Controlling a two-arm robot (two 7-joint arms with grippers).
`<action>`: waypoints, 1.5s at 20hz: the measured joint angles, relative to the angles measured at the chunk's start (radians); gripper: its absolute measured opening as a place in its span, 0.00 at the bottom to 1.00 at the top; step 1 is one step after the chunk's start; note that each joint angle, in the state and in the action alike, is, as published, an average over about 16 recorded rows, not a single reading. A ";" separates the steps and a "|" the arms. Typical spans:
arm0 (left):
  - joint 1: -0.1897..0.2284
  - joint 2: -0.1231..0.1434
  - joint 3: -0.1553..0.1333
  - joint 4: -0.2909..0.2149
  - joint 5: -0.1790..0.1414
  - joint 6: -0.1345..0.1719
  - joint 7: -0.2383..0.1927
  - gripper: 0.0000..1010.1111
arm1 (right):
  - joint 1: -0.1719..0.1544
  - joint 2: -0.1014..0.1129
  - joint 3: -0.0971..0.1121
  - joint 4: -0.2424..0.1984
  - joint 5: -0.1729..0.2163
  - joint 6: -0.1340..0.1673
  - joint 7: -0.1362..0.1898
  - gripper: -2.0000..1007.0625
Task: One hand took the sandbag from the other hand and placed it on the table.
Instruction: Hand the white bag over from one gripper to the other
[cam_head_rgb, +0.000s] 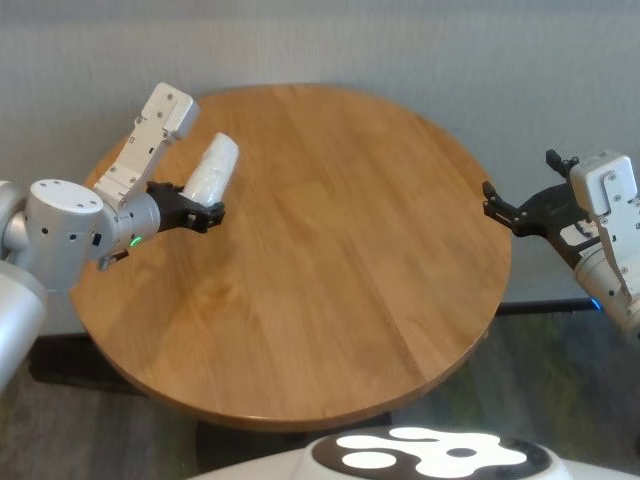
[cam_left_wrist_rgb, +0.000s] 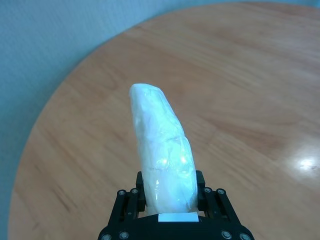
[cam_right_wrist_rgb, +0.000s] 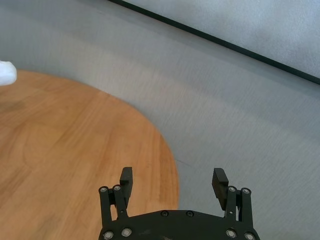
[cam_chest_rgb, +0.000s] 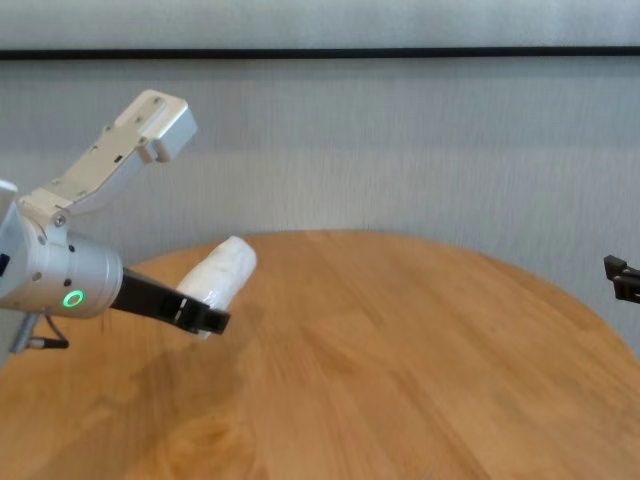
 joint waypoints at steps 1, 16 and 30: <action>0.000 0.002 0.001 -0.004 0.003 -0.011 -0.009 0.57 | 0.000 0.000 0.000 0.000 0.000 0.000 0.000 0.99; -0.014 0.018 0.021 -0.080 0.020 -0.170 -0.159 0.57 | 0.000 0.000 0.000 0.000 0.000 0.000 0.000 0.99; -0.003 0.033 0.031 -0.117 -0.056 -0.378 -0.295 0.57 | 0.000 0.000 0.000 0.000 0.000 0.000 0.000 0.99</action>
